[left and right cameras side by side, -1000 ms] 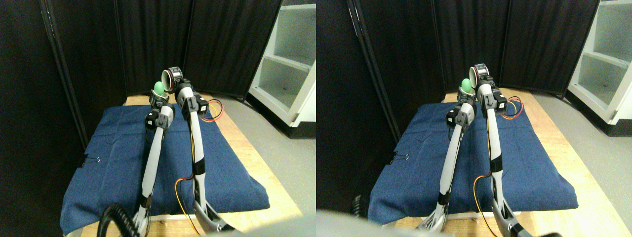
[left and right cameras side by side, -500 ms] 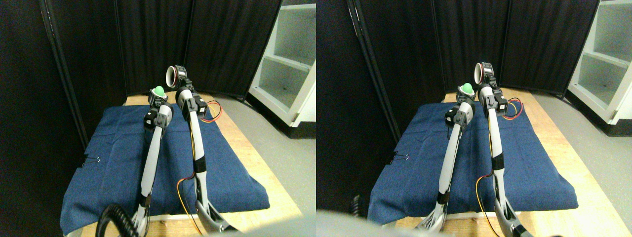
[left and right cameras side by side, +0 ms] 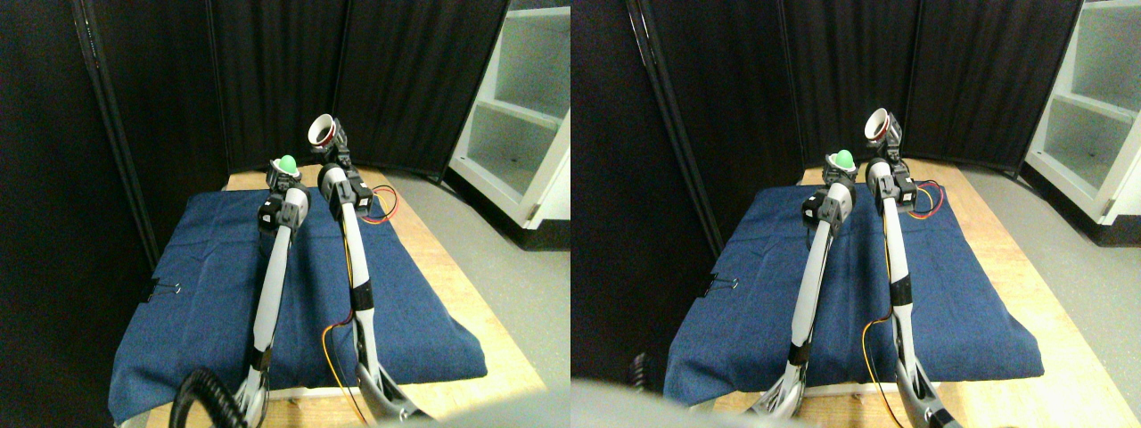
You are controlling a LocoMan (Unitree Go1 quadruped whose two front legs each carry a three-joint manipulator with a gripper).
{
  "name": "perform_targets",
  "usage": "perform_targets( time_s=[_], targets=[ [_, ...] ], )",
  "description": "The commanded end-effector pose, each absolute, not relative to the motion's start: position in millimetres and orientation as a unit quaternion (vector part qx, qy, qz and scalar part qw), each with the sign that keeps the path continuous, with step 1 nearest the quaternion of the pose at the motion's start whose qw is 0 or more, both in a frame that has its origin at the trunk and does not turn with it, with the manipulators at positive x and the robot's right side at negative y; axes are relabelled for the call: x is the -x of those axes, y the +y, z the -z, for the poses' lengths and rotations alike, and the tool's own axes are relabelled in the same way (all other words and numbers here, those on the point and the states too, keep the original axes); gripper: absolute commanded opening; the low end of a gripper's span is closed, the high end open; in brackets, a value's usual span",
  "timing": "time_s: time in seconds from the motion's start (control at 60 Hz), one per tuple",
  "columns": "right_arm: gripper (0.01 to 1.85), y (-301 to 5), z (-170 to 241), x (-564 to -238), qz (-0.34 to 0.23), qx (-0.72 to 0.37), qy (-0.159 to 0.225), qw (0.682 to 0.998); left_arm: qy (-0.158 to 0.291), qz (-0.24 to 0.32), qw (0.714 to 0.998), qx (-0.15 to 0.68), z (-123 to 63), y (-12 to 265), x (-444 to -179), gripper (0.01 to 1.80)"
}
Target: Pour (bimanual)
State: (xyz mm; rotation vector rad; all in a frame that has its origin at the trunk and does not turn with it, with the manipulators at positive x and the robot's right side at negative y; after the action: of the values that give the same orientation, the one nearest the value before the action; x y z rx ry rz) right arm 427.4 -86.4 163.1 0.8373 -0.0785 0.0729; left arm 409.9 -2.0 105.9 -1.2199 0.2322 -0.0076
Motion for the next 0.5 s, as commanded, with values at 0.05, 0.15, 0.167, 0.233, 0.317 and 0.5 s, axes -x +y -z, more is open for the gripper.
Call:
perform_targets(
  time_s=[0.05, 0.15, 0.167, 0.233, 0.317, 0.5],
  targets=[
    [0.33, -83.3, -171.1, -423.3, -0.036, -0.420, -0.052, 0.905, 0.090, 0.019, 0.811, 0.577, -112.9, -2.0, -412.9, 0.33],
    [0.33, -83.6, -169.6, -423.3, -0.022, -0.453, -0.046, 0.890, 0.086, 0.016, 0.808, 0.582, -113.0, -1.2, -412.6, 0.33],
    [0.33, -83.7, -169.2, -423.3, -0.018, -0.457, -0.047, 0.888, 0.085, 0.016, 0.808, 0.582, -113.1, -0.9, -412.4, 0.33],
    [0.33, -84.8, -167.3, -423.6, -0.018, -0.476, -0.044, 0.878, 0.088, 0.021, 0.810, 0.580, -113.4, -0.1, -412.2, 0.33],
    [0.33, -85.8, -165.6, -423.7, -0.017, -0.471, -0.045, 0.881, 0.089, 0.025, 0.810, 0.579, -114.2, 1.0, -412.0, 0.33],
    [0.33, -89.3, -160.2, -422.7, -0.008, -0.533, -0.027, 0.846, 0.083, 0.024, 0.812, 0.578, -114.8, 5.3, -412.0, 0.33]
  ],
)
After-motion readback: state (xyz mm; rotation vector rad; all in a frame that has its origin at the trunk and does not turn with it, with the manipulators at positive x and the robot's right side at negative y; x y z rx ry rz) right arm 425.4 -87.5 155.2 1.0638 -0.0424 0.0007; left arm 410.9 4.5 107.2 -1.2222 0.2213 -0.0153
